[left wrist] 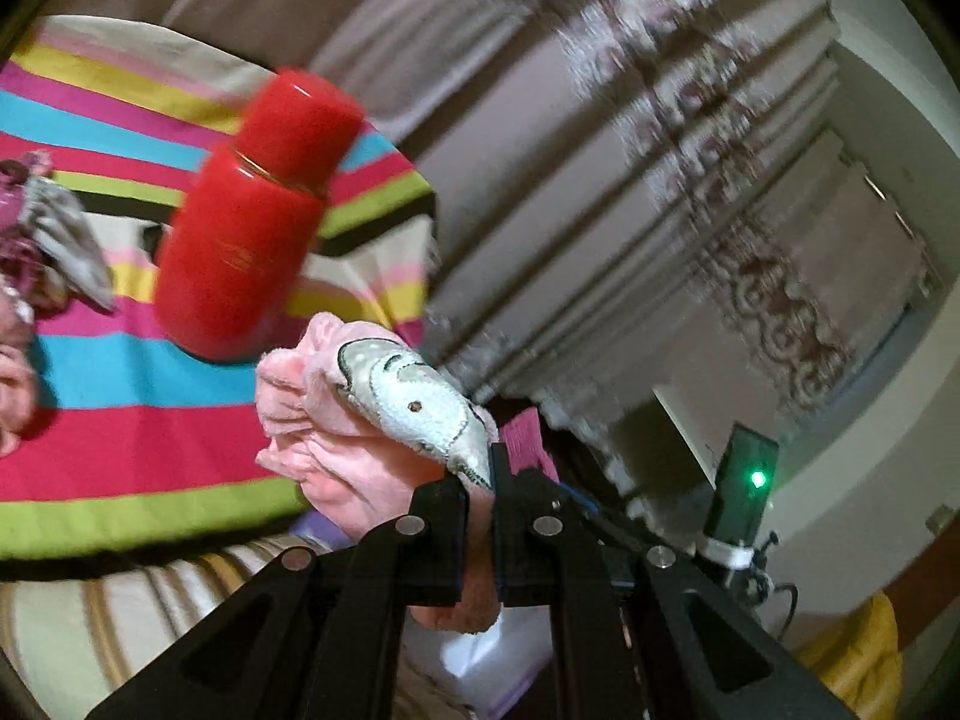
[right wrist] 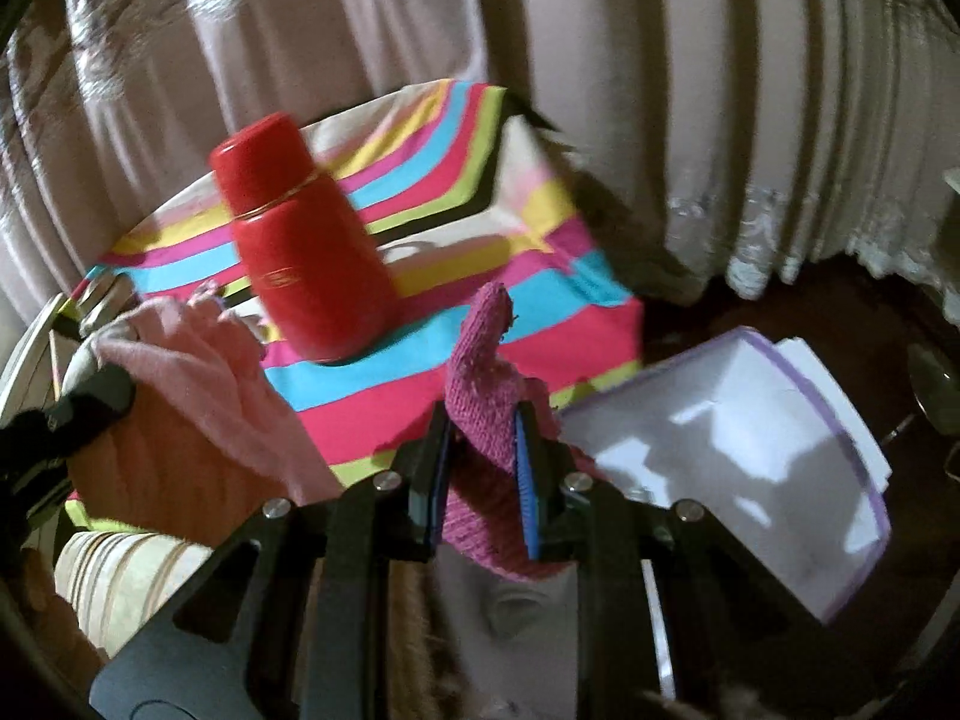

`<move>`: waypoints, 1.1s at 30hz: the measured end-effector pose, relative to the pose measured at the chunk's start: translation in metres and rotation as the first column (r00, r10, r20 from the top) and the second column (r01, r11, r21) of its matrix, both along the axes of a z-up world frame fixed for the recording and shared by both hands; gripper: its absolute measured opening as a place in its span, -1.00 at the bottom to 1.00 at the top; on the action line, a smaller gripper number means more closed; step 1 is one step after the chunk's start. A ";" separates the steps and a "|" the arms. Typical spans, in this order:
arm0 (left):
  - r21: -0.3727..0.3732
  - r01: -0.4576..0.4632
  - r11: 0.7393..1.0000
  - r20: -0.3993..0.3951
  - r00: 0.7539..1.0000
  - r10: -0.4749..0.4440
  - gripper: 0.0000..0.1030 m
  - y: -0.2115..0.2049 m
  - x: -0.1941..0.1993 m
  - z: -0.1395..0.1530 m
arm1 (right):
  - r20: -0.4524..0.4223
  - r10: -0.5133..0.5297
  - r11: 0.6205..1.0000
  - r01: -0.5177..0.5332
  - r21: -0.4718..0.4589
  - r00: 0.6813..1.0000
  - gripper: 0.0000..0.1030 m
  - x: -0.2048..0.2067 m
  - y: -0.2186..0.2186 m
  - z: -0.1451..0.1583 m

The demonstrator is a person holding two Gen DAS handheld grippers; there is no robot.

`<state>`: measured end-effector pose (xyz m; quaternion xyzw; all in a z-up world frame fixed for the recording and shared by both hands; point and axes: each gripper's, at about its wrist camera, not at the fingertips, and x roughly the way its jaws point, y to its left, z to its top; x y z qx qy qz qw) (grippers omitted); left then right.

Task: Organize soft objects
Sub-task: 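Carry both items into the purple-rimmed box and open both tools, then move both tools back over the remaining soft items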

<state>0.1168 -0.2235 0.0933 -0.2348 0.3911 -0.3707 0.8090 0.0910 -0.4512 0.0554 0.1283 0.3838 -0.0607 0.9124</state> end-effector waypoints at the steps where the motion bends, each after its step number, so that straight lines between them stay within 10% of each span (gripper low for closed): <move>1: -0.001 0.021 1.000 -0.007 1.000 -0.021 -0.87 -0.006 -0.002 0.000 | -0.003 -0.016 1.000 0.016 -0.001 1.000 -0.55 -0.003 -0.007 0.000; 14: 0.061 0.297 0.953 -0.140 0.948 -0.287 -0.68 -0.076 -0.014 -0.023 | -0.035 -0.139 0.990 0.139 -0.015 0.990 -0.44 -0.031 -0.062 -0.004; 20: 0.065 0.311 0.948 -0.121 0.946 -0.302 0.21 -0.075 -0.019 -0.016 | -0.029 -0.121 0.992 0.119 -0.044 0.992 -0.05 -0.030 -0.055 0.001; 27: 0.067 0.371 0.926 -0.133 0.923 -0.361 0.26 -0.082 -0.019 -0.020 | -0.024 -0.128 0.992 0.128 -0.005 0.991 0.19 -0.029 -0.058 0.004; 33: 0.088 0.287 0.954 -0.114 0.954 -0.276 0.26 -0.062 -0.009 -0.016 | -0.028 -0.115 0.993 0.115 -0.004 0.993 0.21 -0.025 -0.052 0.006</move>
